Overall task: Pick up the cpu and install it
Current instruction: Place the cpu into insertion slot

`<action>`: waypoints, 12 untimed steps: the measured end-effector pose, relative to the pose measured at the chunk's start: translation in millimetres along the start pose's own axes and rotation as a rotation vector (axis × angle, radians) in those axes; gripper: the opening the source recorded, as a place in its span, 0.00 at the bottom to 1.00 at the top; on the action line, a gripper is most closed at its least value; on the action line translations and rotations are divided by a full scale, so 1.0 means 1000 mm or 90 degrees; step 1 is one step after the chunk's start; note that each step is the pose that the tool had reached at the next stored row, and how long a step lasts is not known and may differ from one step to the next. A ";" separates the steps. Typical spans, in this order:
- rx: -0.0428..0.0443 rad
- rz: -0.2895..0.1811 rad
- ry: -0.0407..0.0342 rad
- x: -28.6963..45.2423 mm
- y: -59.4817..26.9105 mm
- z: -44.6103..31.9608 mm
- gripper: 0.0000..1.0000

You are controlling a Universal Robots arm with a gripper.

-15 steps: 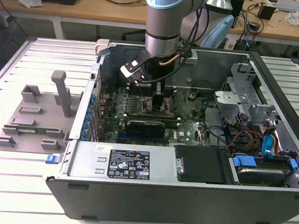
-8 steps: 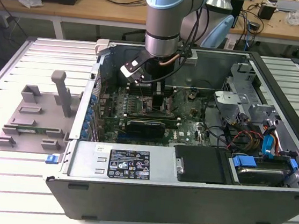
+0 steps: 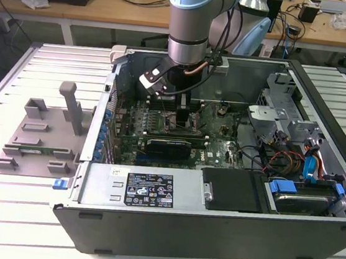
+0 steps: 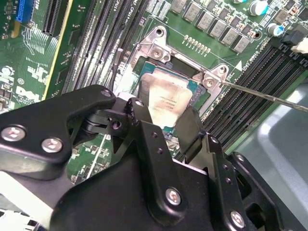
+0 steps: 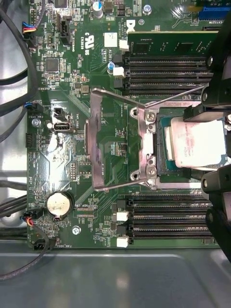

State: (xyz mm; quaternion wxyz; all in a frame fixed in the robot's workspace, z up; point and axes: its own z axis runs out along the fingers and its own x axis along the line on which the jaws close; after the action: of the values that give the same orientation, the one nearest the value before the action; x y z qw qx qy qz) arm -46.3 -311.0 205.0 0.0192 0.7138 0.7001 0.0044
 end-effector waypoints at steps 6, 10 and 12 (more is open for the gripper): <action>0.0000 0.000 0.0002 0.0007 0.0000 0.0000 0.51; 0.0000 -0.001 0.0002 0.0009 0.0000 0.0001 0.57; -0.0004 -0.019 0.0007 0.0010 0.0000 0.0005 0.57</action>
State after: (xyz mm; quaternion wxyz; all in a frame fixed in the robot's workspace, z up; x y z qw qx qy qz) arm -46.3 -310.0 204.5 0.0191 0.7032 0.7107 0.0047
